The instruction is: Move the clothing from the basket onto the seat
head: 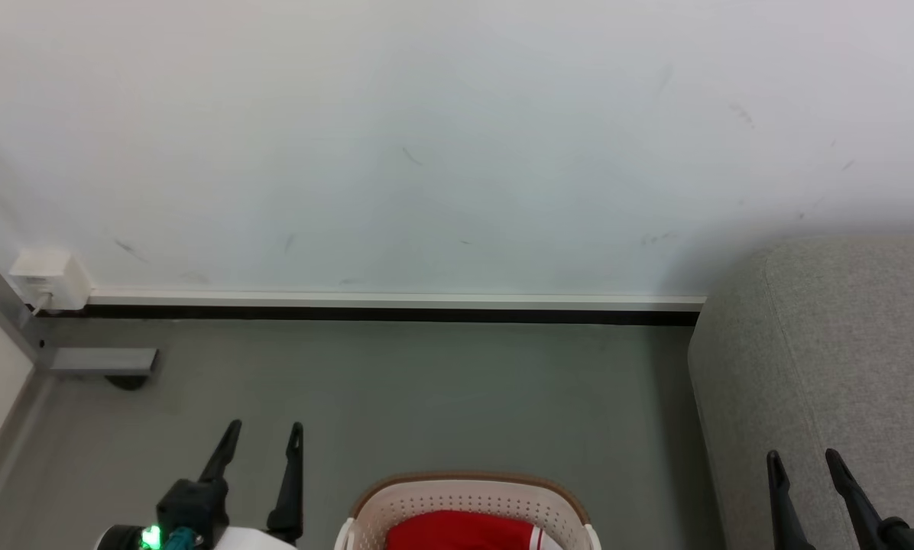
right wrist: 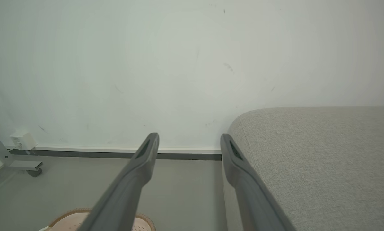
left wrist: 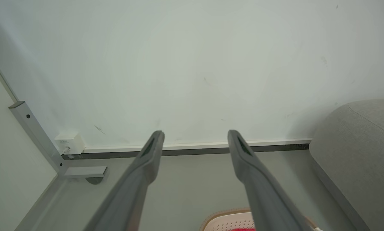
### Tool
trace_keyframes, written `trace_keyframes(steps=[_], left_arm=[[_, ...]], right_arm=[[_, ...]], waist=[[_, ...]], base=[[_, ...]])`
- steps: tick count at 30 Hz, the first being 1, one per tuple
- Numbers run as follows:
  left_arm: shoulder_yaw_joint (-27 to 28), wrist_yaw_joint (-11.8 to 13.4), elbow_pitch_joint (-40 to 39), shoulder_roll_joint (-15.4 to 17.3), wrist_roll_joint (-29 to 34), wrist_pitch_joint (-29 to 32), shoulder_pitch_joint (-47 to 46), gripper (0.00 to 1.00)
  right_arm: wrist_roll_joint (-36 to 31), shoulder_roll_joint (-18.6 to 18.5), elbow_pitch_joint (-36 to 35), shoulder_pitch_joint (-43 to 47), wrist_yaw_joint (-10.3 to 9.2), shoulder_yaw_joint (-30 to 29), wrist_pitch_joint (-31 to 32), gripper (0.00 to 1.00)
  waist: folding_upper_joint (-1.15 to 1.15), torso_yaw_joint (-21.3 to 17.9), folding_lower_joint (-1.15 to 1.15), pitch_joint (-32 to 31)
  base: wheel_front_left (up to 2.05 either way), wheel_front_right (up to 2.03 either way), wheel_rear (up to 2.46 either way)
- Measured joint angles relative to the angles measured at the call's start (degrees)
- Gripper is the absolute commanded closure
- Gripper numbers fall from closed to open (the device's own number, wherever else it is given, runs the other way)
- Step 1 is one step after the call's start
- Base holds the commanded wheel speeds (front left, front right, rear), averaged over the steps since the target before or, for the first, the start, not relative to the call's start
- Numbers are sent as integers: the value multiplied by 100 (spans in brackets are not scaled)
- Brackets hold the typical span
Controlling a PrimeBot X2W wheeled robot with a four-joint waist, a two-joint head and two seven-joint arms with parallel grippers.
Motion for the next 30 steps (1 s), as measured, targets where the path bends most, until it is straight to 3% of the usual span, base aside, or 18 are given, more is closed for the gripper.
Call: trace_keyframes(steps=[30], left_arm=[[492, -520, 170, -350, 697, -233, 93, 0]], right_arm=[[-433, 53, 160, 66, 0, -111, -203, 0]], waist=[[0, 25, 0, 39]], base=[[0, 0, 0]])
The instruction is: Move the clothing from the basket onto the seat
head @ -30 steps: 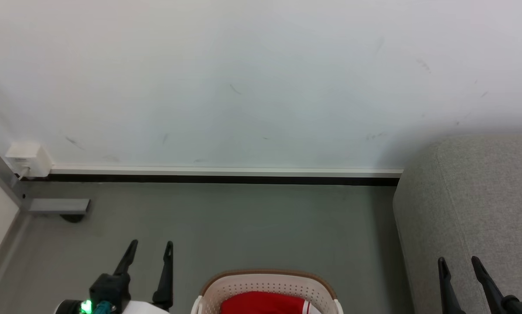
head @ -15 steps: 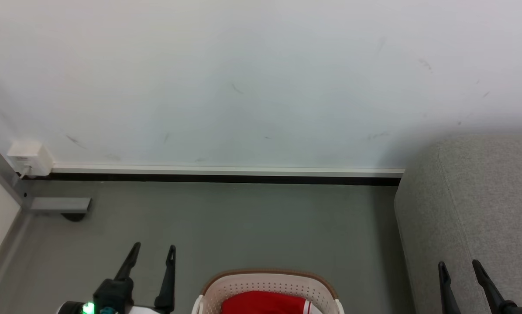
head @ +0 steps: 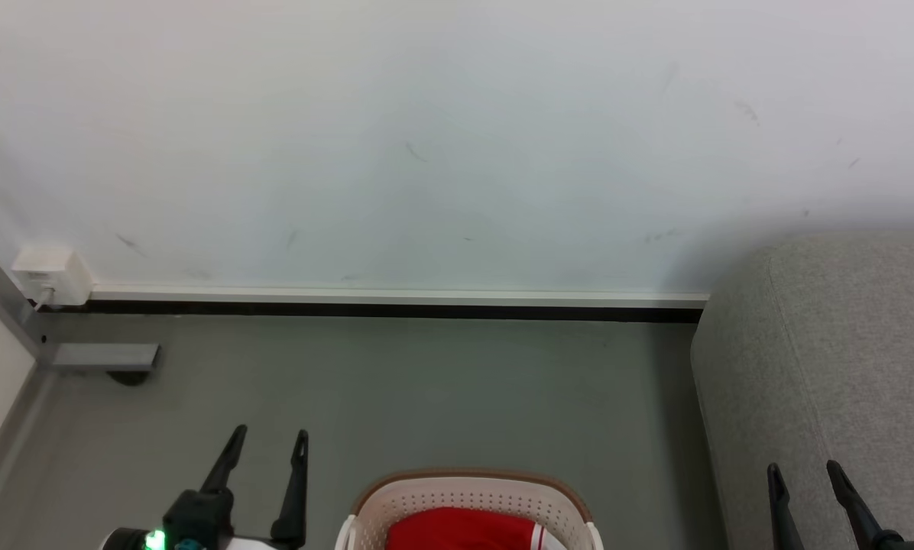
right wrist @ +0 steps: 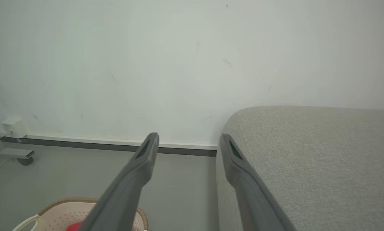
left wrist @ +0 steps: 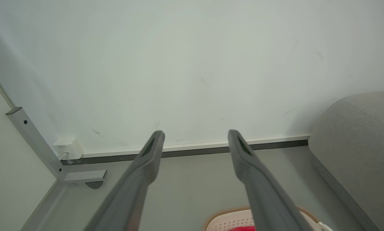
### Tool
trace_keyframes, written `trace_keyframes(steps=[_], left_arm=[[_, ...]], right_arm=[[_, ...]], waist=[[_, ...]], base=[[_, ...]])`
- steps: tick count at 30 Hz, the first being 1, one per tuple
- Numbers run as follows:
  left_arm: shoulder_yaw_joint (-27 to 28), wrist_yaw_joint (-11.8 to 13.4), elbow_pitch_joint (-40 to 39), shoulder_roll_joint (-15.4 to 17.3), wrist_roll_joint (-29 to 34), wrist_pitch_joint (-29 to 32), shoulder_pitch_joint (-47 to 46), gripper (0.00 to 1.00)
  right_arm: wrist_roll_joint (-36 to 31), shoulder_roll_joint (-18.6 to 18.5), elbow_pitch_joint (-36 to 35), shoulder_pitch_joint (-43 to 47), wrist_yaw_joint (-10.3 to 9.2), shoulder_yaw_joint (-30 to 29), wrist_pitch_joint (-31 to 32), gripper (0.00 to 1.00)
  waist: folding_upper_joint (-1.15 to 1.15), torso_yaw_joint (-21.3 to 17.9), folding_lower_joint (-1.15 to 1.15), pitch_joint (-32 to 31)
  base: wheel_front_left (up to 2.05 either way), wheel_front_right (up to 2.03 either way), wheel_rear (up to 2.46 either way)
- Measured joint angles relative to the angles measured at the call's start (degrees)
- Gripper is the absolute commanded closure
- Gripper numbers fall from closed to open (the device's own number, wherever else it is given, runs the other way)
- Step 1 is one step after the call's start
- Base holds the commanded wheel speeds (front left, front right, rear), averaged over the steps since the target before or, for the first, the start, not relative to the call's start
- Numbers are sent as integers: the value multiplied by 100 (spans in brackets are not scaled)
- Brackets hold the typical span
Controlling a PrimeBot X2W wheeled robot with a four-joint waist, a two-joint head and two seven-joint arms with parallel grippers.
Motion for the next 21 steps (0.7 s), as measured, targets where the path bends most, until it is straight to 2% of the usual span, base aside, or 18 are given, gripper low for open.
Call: trace_keyframes(steps=[13, 21], left_arm=[[90, -163, 34, -118, 97, 0, -14, 0], [103, -290, 74, -130, 136, -1, -171, 0]], right_arm=[[30, 4, 24, -8, 0, 9, -1, 0], [20, 10, -146, -170, 0, 16, -10, 0]], waist=[[0, -90, 0, 59], [0, -193, 0, 300]], base=[[0, 0, 0], [0, 0, 0]])
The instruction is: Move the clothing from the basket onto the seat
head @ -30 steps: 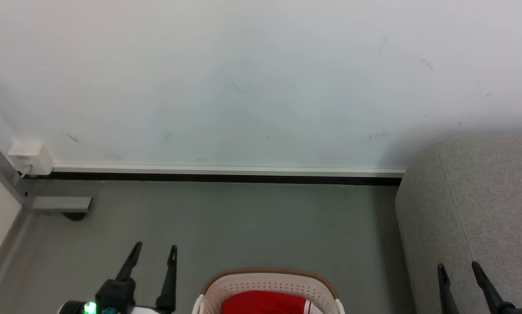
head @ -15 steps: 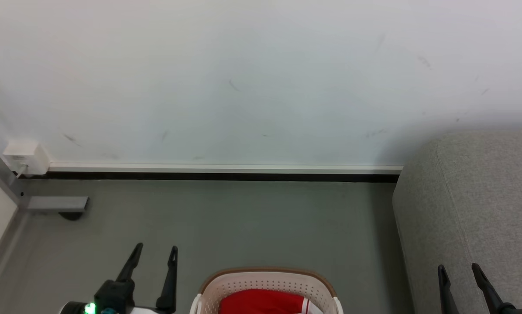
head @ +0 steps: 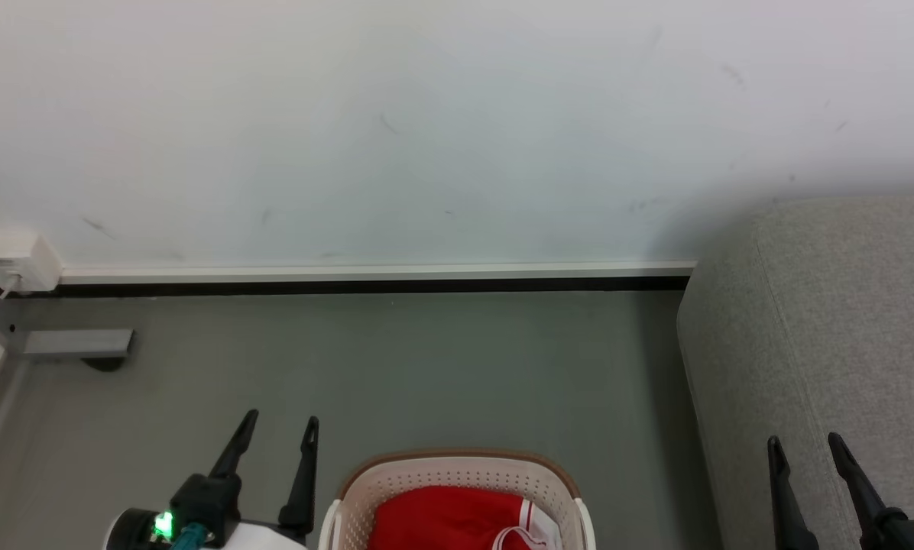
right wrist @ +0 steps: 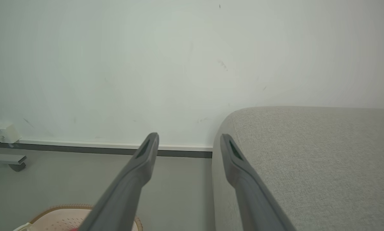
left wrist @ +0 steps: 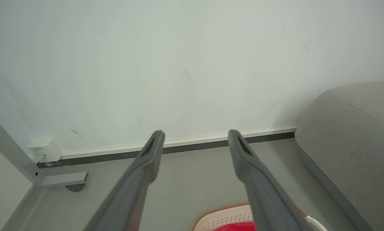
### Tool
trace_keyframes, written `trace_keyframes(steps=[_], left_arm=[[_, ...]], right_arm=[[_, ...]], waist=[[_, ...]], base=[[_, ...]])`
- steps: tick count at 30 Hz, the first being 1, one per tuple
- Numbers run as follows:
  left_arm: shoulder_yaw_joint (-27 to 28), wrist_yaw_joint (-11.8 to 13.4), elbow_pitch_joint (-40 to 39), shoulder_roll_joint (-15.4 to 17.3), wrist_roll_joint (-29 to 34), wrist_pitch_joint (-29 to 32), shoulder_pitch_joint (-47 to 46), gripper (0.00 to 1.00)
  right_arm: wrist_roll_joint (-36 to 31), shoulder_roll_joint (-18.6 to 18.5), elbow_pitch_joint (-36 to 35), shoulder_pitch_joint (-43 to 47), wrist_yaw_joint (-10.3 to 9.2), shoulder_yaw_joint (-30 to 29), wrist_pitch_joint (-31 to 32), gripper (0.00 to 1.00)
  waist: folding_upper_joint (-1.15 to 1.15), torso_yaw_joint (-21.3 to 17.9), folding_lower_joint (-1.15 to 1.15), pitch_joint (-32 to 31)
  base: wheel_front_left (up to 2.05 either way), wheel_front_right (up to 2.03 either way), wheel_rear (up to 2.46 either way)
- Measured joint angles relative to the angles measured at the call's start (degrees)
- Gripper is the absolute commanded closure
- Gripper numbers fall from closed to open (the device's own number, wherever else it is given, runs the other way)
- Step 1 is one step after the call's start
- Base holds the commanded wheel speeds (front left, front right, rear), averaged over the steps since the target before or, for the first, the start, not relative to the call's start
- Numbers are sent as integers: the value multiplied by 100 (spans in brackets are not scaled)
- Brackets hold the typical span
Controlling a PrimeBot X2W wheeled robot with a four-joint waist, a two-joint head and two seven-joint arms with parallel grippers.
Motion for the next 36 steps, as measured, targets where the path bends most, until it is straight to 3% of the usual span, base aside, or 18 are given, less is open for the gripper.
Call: trace_keyframes(steps=[15, 36], left_arm=[[-812, -530, 1730, -43, 211, 107, -1276, 0], [-1666, -656, 3755, -24, 265, 1560, -3299, 0]], right_arm=[[-36, 7, -713, -733, 0, 132, -2, 0], [181, 3, -1782, -1999, 0, 360, -2, 0]], waist=[[0, -352, 1, 1119], [0, -1154, 1, 3251]], base=[[0, 0, 0], [0, 0, 0]])
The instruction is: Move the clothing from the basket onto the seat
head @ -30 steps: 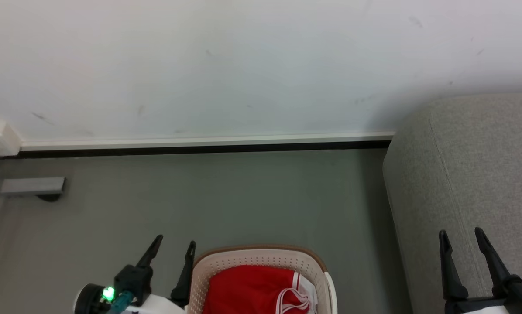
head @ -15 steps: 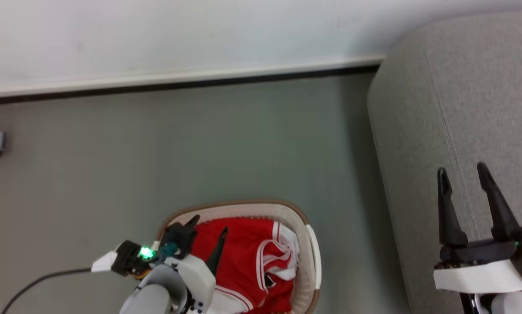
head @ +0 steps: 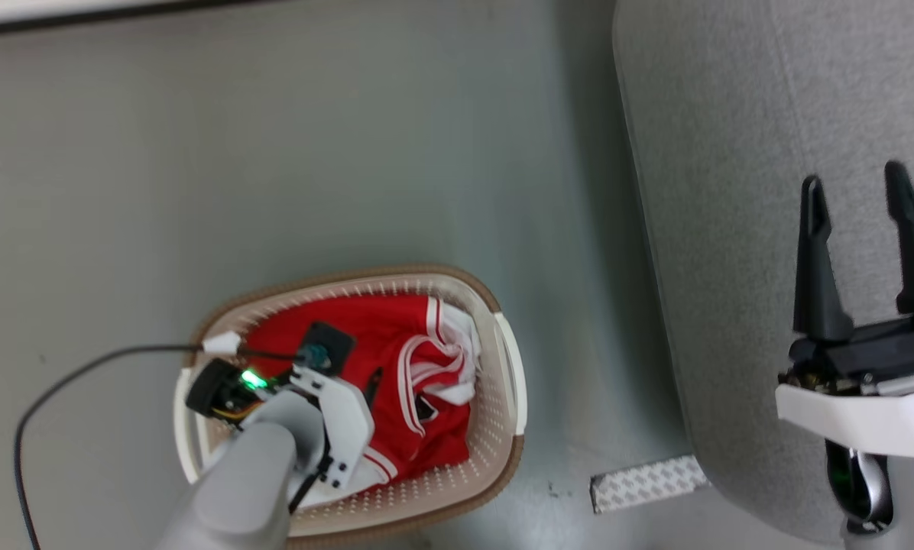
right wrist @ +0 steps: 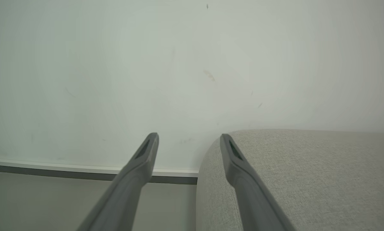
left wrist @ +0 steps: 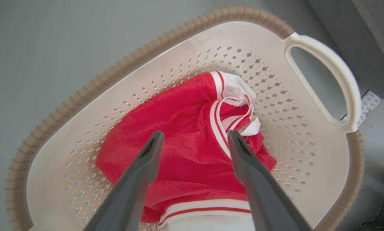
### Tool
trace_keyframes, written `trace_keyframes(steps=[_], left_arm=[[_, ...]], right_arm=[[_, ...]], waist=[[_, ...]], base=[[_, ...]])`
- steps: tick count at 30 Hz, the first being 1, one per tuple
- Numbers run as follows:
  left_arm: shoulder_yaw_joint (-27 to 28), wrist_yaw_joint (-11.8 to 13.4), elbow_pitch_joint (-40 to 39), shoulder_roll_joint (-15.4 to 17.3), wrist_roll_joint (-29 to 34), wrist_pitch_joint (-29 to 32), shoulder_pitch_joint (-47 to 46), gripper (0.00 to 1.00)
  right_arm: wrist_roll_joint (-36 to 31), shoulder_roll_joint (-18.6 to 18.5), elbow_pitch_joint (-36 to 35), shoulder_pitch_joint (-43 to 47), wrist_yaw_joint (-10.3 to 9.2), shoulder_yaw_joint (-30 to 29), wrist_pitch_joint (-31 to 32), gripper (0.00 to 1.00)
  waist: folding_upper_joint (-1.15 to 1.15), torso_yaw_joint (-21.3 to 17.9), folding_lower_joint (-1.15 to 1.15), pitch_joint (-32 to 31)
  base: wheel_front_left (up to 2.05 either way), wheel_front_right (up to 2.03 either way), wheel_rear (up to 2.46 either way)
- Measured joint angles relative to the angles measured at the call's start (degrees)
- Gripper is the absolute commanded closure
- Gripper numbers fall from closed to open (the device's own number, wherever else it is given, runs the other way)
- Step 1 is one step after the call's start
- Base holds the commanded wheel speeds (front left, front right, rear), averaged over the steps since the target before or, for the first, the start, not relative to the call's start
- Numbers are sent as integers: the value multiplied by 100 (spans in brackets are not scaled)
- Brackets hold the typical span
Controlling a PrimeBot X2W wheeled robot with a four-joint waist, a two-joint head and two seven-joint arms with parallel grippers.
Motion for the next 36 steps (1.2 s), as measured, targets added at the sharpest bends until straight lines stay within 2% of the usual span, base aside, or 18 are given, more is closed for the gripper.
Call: trace_keyframes(steps=[10, 16, 30, 31, 32, 33, 36], left_arm=[[9, 88, 572, 356, -34, 315, -795, 0], [-33, 191, 868, 397, 0, 358, -1218, 0], [-267, 326, 1318, 392, 81, 196, -1856, 0], [-283, 312, 1350, 376, 80, 188, -1859, 35], [-321, 305, 1379, 367, 88, 154, -1866, 63], [-338, 309, 1386, 358, 99, 107, -1872, 99], [-388, 323, 1427, 293, 98, -59, -1883, 100]], right_arm=[[60, 0, -432, -666, 0, -107, -1, 0], [-25, 0, -605, -901, 0, -210, -1, 0], [-88, 1, -801, -1101, 0, -172, -1, 0], [-87, 2, -800, -1101, 0, -175, -1, 0], [-80, 1, -798, -1101, 0, -183, -1, 0], [-79, 1, -793, -1101, 0, -192, -1, 0], [-63, 1, -754, -1098, 0, -222, -1, 0]], waist=[[0, -303, 0, 1183], [0, -413, 0, 1749], [0, -439, 0, 2403], [0, -447, 0, 2411], [0, -454, -1, 2416], [0, -458, 0, 2417], [0, -455, 0, 2378]], base=[[0, 0, 0], [0, 0, 0], [0, 0, 0], [0, 0, 0], [0, 0, 0], [0, 0, 0], [0, 0, 0]])
